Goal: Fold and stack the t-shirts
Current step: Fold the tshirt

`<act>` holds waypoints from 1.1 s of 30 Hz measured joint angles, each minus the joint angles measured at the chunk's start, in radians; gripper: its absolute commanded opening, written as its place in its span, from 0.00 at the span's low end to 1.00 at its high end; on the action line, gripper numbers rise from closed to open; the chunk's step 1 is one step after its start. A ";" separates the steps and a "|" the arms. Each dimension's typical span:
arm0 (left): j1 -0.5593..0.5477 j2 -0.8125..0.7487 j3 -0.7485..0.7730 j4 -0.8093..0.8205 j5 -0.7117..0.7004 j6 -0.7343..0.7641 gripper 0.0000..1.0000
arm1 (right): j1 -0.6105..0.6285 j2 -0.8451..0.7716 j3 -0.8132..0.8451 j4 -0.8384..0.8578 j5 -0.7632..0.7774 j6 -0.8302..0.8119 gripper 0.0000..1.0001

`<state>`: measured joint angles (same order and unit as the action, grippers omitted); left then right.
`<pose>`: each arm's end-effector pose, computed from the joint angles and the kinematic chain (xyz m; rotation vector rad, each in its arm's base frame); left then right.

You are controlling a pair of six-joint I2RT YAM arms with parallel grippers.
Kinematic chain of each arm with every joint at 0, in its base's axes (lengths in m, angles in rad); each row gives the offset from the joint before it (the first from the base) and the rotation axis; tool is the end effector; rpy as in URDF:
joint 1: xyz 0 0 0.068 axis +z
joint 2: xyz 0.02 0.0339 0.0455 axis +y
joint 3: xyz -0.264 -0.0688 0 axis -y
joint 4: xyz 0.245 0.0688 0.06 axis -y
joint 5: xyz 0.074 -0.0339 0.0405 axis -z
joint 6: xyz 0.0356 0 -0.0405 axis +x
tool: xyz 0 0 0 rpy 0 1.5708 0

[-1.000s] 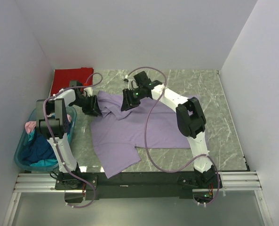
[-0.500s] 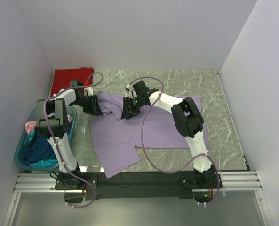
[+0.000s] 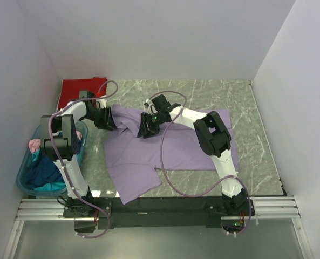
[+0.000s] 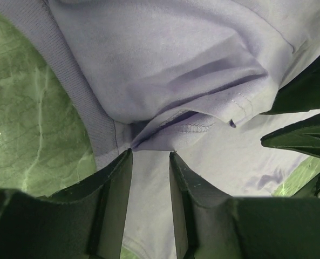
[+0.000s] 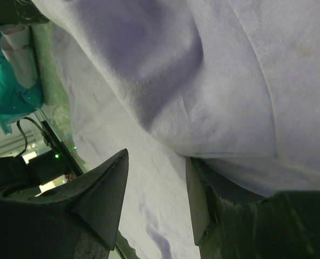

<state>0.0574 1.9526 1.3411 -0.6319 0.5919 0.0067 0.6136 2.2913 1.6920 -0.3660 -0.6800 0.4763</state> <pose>0.3872 0.0024 0.1689 0.0672 2.6914 -0.8052 0.3863 0.2994 0.1396 -0.4826 2.6722 1.2534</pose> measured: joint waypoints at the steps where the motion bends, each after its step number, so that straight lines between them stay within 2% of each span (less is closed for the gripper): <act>1: -0.001 0.000 0.000 0.000 -0.002 0.000 0.39 | 0.000 0.003 0.005 0.001 -0.003 0.004 0.54; 13: -0.015 0.011 -0.006 0.008 -0.004 -0.010 0.39 | 0.002 0.043 0.043 0.029 -0.041 0.042 0.52; 15: -0.015 0.012 -0.006 0.008 -0.004 -0.018 0.37 | 0.002 0.048 0.043 0.037 -0.044 0.050 0.48; 17: -0.015 0.015 -0.006 0.008 -0.004 -0.024 0.32 | 0.002 0.053 0.043 0.044 -0.047 0.055 0.35; 19: -0.015 0.020 -0.006 0.008 -0.004 -0.029 0.23 | 0.003 0.059 0.043 0.045 -0.040 0.059 0.23; 21: -0.015 0.024 -0.006 0.009 -0.004 -0.030 0.17 | 0.006 0.064 0.043 0.045 -0.035 0.058 0.17; 24: -0.015 0.024 -0.006 0.008 -0.004 -0.028 0.08 | 0.007 0.064 0.041 0.045 -0.026 0.055 0.01; 28: -0.015 0.023 -0.006 0.002 -0.006 -0.023 0.01 | 0.007 0.064 0.040 0.042 -0.020 0.050 0.00; 33: -0.015 0.006 -0.006 -0.019 -0.026 0.006 0.01 | 0.005 0.044 0.024 0.035 -0.019 0.034 0.00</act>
<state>0.0425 1.9591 1.3354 -0.6510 0.5655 0.0128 0.6189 2.3356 1.7157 -0.3305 -0.6987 0.5106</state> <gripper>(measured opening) 0.013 0.017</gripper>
